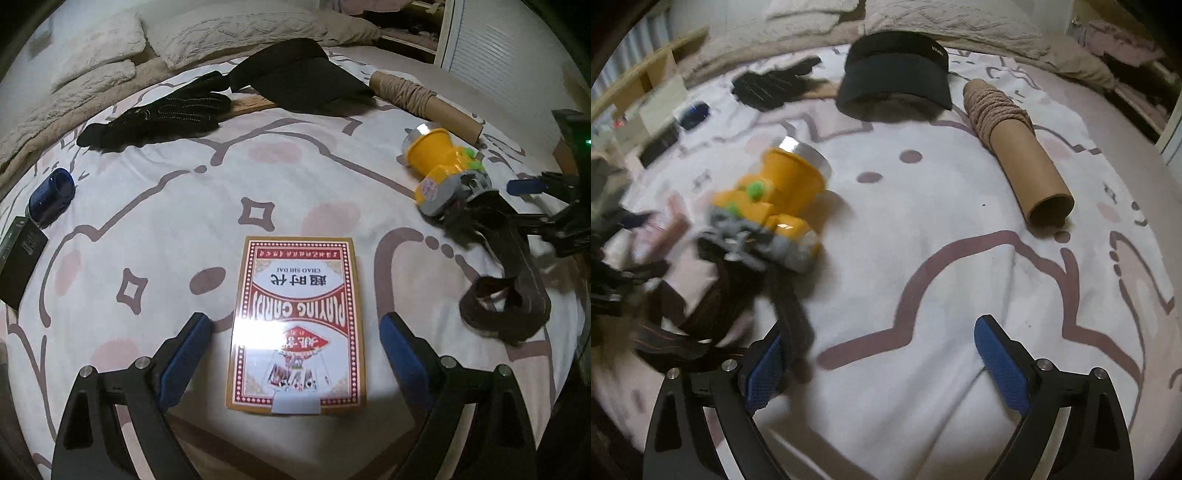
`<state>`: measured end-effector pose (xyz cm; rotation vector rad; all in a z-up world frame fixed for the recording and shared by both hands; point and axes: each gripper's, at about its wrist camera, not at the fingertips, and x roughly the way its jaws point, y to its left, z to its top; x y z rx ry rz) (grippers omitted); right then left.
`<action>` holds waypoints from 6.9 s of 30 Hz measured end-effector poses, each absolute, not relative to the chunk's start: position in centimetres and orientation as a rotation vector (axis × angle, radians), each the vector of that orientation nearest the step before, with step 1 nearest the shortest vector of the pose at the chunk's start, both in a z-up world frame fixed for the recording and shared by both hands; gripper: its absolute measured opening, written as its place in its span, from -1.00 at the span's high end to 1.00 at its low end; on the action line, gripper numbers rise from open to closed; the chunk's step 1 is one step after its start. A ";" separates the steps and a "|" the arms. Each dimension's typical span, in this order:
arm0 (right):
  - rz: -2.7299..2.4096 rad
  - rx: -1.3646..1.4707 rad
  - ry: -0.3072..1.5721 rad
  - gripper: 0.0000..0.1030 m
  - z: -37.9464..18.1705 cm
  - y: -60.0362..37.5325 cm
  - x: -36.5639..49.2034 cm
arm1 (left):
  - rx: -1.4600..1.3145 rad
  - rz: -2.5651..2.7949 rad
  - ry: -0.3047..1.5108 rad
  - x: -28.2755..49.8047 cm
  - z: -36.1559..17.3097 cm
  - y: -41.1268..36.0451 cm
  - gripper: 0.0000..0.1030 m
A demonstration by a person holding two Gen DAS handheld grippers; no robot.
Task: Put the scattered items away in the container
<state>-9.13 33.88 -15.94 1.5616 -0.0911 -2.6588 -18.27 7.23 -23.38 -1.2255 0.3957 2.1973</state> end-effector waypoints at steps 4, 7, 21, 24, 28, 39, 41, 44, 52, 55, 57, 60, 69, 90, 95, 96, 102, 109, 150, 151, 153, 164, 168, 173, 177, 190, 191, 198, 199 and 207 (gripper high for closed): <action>-2.665 1.391 -0.364 -0.87 -13.7 35.0 -8.6 | -1.226 2.213 0.378 -18.4 -23.3 6.9 -0.60; -2.684 1.340 -0.390 -0.87 -12.7 34.0 -9.1 | -1.220 2.214 0.338 -18.3 -23.0 6.4 -0.14; -2.509 1.328 -0.238 -0.88 -14.8 29.7 -14.0 | -1.208 2.186 0.351 -15.8 -22.7 4.3 -0.15; -2.457 1.375 -0.252 -0.88 -15.9 29.3 -14.8 | -1.214 2.196 0.356 -15.0 -22.6 3.4 -0.15; -2.432 1.380 -0.242 -0.90 -16.3 28.7 -14.2 | -1.227 2.214 0.353 -14.4 -22.7 2.1 -0.15; -2.208 1.356 -0.397 -0.98 -16.4 24.7 -13.3 | -1.253 2.253 0.321 -13.6 -22.7 0.2 -0.15; -2.213 1.358 -0.391 -1.00 -16.7 24.0 -13.6 | -1.257 2.255 0.327 -13.4 -22.7 0.0 -0.15; -2.146 1.360 -0.474 -1.00 -17.1 23.4 -14.0 | -1.262 2.256 0.329 -13.1 -22.7 -0.4 -0.15; -2.125 1.200 -0.387 -1.00 -12.7 22.3 -12.4 | -1.261 2.264 0.323 -12.7 -22.7 -0.8 -0.15; -2.303 1.166 -0.340 -1.00 -11.1 24.6 -12.7 | -1.262 2.262 0.316 -12.7 -22.7 -0.9 -0.15; -2.423 1.190 -0.270 -0.99 -10.8 25.9 -13.3 | -1.262 2.260 0.313 -12.6 -22.7 -0.9 -0.15; -2.515 1.262 -0.143 -0.52 -11.5 26.9 -14.2 | -1.261 2.256 0.309 -12.7 -22.7 -0.9 -0.15; -2.378 1.417 0.529 -0.33 -14.3 23.3 -14.4 | -1.263 2.238 0.313 -12.9 -22.7 -1.0 -0.15; -2.263 1.610 0.841 0.02 -18.6 21.3 -17.0 | -1.252 2.232 0.341 -14.3 -23.1 -1.2 -0.20; -2.372 1.571 0.714 0.02 -18.7 21.9 -16.8 | -1.248 2.247 0.330 -15.0 -23.2 -1.0 -0.23; -2.404 1.550 0.688 0.02 -18.6 22.1 -16.5 | -1.249 2.248 0.332 -15.1 -23.2 -0.9 -0.23; -2.555 1.459 0.488 0.03 -18.0 22.8 -15.1 | -1.247 2.267 0.323 -15.3 -23.0 -0.8 -0.16; -2.588 1.421 0.295 0.03 -17.1 23.2 -14.2 | -1.263 2.305 0.304 -14.8 -22.6 -1.0 -0.16; -2.598 0.928 0.064 0.04 0.7 16.4 -11.1 | -0.908 2.661 0.035 -10.9 -4.3 -11.1 -0.16; -2.596 0.912 0.068 0.04 1.4 16.1 -11.0 | -0.896 2.669 0.033 -10.8 -3.7 -11.5 -0.16; -2.592 0.865 0.082 0.04 3.4 15.1 -10.8 | -0.866 2.691 0.034 -10.4 -2.3 -12.4 -0.16; -2.486 0.736 0.076 0.04 10.1 8.9 -10.9 | -0.753 2.830 0.046 -8.4 3.2 -18.1 -0.16; -2.436 0.718 0.078 0.04 11.7 6.5 -11.0 | -0.716 2.894 0.050 -7.5 4.6 -20.8 -0.16; -2.383 0.697 0.097 0.04 13.2 3.6 -10.9 | -0.689 2.991 0.043 -6.5 5.9 -24.4 -0.16; -2.346 0.679 0.099 0.04 14.2 1.4 -11.1 | -0.687 3.044 0.032 -5.8 6.1 -26.7 -0.16; -2.258 0.739 0.121 0.04 13.7 -7.3 -14.9 | -0.716 3.121 -0.070 -4.1 5.1 -31.8 -0.16; -2.250 0.753 0.122 0.04 13.3 -8.0 -15.3 | -0.722 3.123 -0.074 -4.1 5.0 -32.0 -0.16; -2.232 0.889 0.181 0.05 8.9 -13.2 -18.9 | -0.788 3.125 -0.086 -4.6 3.5 -33.6 -0.16; -2.243 0.911 0.217 0.04 8.0 -14.0 -19.4 | -0.794 3.125 -0.087 -4.7 3.3 -33.9 -0.16; -2.237 1.044 0.474 0.04 2.7 -18.8 -22.3 | -0.839 3.112 -0.111 -5.5 1.8 -35.5 -0.16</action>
